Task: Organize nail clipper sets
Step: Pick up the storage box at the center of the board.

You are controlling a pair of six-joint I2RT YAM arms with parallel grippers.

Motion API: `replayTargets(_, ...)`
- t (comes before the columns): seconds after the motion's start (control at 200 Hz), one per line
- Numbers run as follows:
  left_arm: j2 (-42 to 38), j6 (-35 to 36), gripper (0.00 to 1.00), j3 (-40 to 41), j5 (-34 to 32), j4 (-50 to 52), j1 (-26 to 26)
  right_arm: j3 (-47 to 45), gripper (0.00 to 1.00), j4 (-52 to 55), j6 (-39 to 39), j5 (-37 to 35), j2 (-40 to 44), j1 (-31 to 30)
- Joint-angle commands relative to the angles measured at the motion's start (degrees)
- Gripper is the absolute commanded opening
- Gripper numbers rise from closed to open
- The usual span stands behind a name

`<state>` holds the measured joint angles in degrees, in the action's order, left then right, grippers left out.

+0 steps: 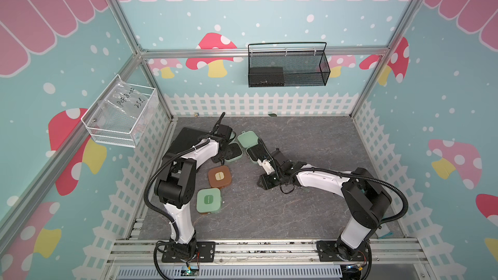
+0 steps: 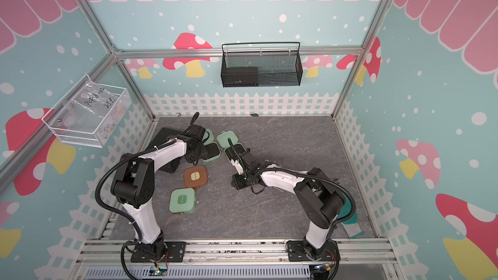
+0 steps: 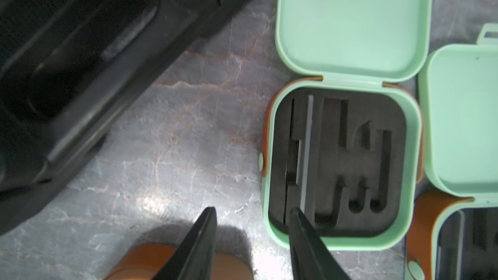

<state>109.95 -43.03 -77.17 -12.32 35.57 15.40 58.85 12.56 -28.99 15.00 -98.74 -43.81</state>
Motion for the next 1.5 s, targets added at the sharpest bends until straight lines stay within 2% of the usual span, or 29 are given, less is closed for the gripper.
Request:
replayTargets(0.0,2.95,0.45,0.42,-1.53,0.77,-1.03,-0.40,-0.93,0.42,-1.06,-0.59,0.02,0.83,0.31)
replayTargets(0.21,6.62,0.76,0.38,-2.64,2.12,-2.51,-0.83,-0.93,0.41,-1.17,-0.80,0.18,0.65,0.31)
replayTargets(0.305,7.51,0.73,0.33,-2.81,2.40,-2.78,-1.02,-0.93,0.41,-1.13,-0.80,0.23,0.48,0.31)
replayTargets(0.455,7.52,0.58,0.13,-2.29,1.99,-2.79,-1.13,-0.93,0.41,-1.28,-0.96,0.46,0.04,0.40)
replayTargets(0.585,7.60,0.58,0.00,-2.11,2.29,-2.69,-1.16,-0.84,0.41,-1.46,-0.98,0.77,-0.24,0.39)
replayTargets(0.821,6.05,0.92,0.00,-3.53,4.14,-1.25,-0.97,-1.11,0.41,-1.28,-0.82,0.82,0.54,0.39)
replayTargets(1.161,-4.33,1.48,0.00,-4.72,3.15,4.92,2.25,-2.81,0.41,-0.34,0.33,-0.73,5.73,1.62)
replayTargets(1.406,-14.44,-3.00,0.00,1.37,-0.54,9.73,7.80,-4.99,0.41,0.53,2.75,-0.41,9.61,3.48)
replayTargets(1.491,-18.68,-7.31,0.00,6.10,-1.98,10.80,12.44,-5.12,0.41,1.97,4.68,-0.91,11.48,4.53)
